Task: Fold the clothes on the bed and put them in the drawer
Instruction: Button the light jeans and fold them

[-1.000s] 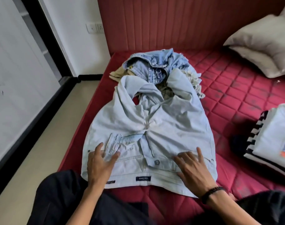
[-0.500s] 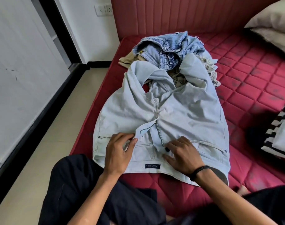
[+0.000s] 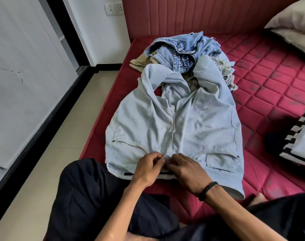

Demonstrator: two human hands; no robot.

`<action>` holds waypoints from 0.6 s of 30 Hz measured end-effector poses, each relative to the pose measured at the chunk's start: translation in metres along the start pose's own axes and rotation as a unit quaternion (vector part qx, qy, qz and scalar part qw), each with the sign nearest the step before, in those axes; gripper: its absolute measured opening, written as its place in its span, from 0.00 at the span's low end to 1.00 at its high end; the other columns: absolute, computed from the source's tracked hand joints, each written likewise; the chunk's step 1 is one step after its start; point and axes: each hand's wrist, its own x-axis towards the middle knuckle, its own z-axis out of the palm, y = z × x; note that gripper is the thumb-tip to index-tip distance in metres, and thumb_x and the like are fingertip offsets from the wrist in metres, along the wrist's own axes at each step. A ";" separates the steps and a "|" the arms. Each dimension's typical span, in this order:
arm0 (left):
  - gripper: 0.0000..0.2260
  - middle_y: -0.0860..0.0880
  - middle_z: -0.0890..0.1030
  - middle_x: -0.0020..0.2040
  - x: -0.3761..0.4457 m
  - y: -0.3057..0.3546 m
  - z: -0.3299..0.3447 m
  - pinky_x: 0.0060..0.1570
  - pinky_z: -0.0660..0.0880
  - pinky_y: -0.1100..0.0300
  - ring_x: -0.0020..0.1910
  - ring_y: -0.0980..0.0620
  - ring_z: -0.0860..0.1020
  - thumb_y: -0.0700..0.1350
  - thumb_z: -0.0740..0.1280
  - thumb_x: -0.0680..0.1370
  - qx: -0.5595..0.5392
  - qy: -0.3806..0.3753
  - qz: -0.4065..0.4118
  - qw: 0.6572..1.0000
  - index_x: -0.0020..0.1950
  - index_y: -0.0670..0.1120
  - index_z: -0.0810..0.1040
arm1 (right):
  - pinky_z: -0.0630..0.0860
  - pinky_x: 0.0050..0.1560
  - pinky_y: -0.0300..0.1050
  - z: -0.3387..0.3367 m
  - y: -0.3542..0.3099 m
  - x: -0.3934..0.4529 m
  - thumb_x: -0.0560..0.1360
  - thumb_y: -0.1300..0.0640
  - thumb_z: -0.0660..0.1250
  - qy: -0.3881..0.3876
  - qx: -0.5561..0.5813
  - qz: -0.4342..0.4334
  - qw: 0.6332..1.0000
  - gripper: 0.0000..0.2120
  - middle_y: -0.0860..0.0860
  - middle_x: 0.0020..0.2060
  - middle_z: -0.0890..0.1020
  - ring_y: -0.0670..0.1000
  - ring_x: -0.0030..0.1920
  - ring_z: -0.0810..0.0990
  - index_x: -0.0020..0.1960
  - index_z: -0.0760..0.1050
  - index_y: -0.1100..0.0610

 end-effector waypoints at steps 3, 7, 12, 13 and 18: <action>0.09 0.50 0.86 0.43 0.004 -0.014 -0.001 0.49 0.80 0.46 0.43 0.53 0.83 0.54 0.68 0.82 -0.060 -0.046 -0.029 0.997 0.49 0.51 0.85 | 0.77 0.39 0.49 -0.002 -0.002 -0.003 0.79 0.57 0.61 0.032 0.003 -0.009 0.999 0.11 0.49 0.48 0.78 0.54 0.45 0.77 0.58 0.81 0.53; 0.09 0.50 0.86 0.44 0.000 -0.019 -0.002 0.49 0.80 0.51 0.45 0.56 0.83 0.52 0.68 0.83 -0.092 -0.062 -0.012 0.994 0.49 0.51 0.85 | 0.77 0.38 0.50 -0.003 -0.006 -0.008 0.81 0.59 0.62 0.063 0.021 -0.015 0.998 0.13 0.50 0.51 0.81 0.55 0.46 0.78 0.61 0.81 0.56; 0.07 0.48 0.86 0.44 0.003 -0.021 -0.002 0.48 0.81 0.48 0.47 0.46 0.84 0.51 0.69 0.81 -0.121 -0.039 -0.010 0.992 0.49 0.52 0.86 | 0.78 0.42 0.53 -0.001 -0.006 -0.006 0.82 0.60 0.60 0.063 0.021 -0.039 0.997 0.13 0.52 0.54 0.82 0.57 0.47 0.79 0.62 0.81 0.58; 0.07 0.48 0.86 0.43 0.004 -0.022 -0.003 0.47 0.81 0.47 0.44 0.47 0.84 0.51 0.70 0.81 -0.123 -0.031 -0.010 0.992 0.48 0.52 0.86 | 0.78 0.43 0.53 -0.001 -0.006 -0.005 0.83 0.60 0.59 0.063 0.020 -0.045 0.997 0.14 0.52 0.54 0.82 0.57 0.48 0.79 0.62 0.80 0.59; 0.09 0.48 0.86 0.42 0.009 -0.026 -0.001 0.46 0.81 0.49 0.43 0.50 0.83 0.52 0.70 0.81 -0.121 -0.031 0.003 0.992 0.49 0.49 0.86 | 0.78 0.44 0.53 0.000 -0.009 -0.004 0.83 0.60 0.60 0.070 -0.009 -0.052 0.996 0.12 0.52 0.55 0.82 0.57 0.49 0.79 0.60 0.81 0.59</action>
